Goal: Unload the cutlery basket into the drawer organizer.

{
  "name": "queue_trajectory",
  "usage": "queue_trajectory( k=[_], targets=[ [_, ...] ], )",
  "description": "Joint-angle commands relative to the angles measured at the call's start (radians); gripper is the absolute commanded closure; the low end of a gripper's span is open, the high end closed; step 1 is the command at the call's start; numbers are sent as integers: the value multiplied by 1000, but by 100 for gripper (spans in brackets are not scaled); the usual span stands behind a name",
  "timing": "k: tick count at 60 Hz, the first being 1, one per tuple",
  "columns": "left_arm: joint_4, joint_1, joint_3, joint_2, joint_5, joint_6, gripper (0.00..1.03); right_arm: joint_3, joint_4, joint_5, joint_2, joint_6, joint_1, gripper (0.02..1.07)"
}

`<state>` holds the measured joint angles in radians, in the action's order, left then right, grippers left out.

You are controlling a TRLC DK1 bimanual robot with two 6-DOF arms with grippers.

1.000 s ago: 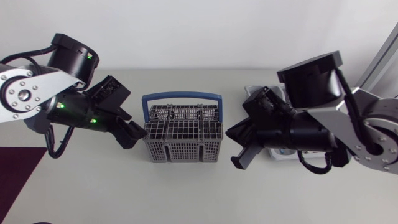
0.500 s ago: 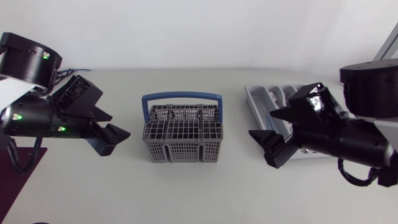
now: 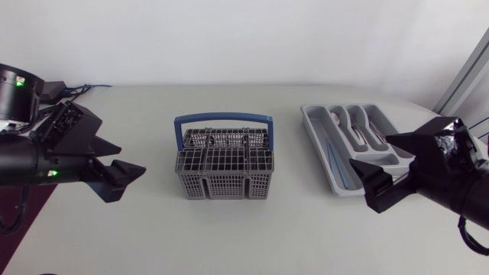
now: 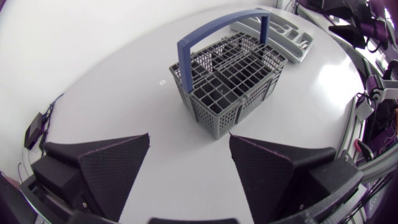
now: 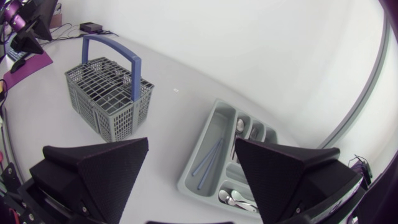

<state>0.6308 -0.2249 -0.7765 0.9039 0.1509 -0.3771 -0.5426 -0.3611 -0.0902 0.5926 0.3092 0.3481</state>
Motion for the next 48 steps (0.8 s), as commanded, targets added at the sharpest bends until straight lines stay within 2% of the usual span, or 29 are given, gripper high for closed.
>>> queue_trajectory(
  k=[1, 17, 37, 48],
  targets=[
    [4, 22, 43, -34, 7, 29, 5, 35, -4, -22, -48, 18, -31, 6],
    [-51, 44, 135, -131, 7, 87, 5, 67, 19, -23, -195, 39, -147, 6],
    [-100, 47, 206, -226, 4, 112, 5, 214, 93, -32, -390, 99, -227, 6],
    [-135, 90, 243, -270, 3, 110, 5, 268, 102, -31, -473, 108, -261, 6]
  ],
)
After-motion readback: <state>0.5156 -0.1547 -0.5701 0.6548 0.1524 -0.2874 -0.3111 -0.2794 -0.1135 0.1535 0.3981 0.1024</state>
